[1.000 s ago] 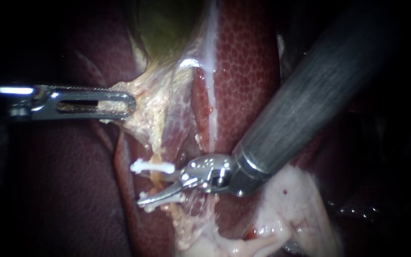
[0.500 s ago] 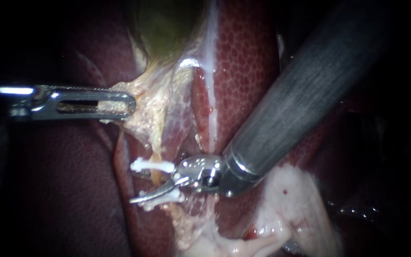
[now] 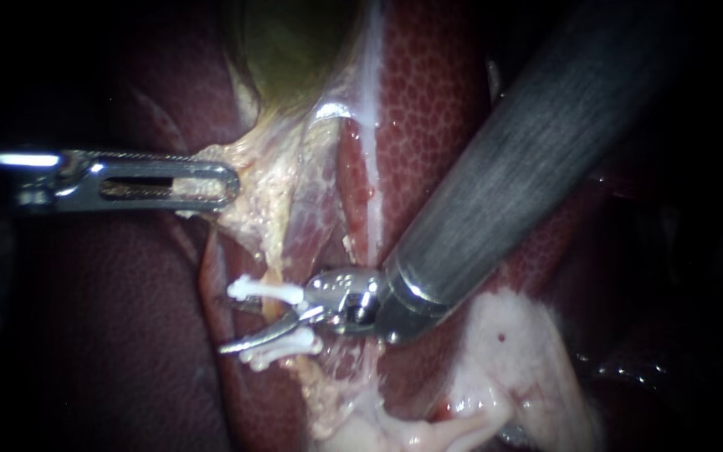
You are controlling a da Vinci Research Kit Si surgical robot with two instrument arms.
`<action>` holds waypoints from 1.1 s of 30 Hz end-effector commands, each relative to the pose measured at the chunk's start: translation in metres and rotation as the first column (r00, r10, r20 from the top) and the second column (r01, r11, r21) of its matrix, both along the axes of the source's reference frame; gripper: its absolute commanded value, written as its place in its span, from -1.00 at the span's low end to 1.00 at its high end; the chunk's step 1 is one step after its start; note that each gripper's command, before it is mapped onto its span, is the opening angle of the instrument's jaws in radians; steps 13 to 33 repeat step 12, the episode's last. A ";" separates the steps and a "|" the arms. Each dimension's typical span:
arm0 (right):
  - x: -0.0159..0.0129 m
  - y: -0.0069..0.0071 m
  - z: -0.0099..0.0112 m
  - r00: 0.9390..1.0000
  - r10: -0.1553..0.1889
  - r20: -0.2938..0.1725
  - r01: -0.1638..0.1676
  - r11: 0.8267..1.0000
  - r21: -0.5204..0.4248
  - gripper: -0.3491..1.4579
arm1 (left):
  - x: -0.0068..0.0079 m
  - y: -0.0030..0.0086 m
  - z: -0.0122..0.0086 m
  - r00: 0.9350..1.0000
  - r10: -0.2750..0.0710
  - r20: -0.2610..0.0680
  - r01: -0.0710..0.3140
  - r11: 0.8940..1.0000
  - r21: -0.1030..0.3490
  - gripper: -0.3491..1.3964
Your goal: Go to the cutting position left tube
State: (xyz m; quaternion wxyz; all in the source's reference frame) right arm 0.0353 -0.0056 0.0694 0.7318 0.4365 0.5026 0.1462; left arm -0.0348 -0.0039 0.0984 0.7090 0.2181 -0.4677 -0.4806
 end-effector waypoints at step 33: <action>-0.0001 0.0000 0.0001 1.000 0.000 0.000 0.000 1.000 -0.001 0.75 | 0.0000 0.0000 -0.0001 1.000 0.000 0.000 0.000 1.000 0.000 -1.00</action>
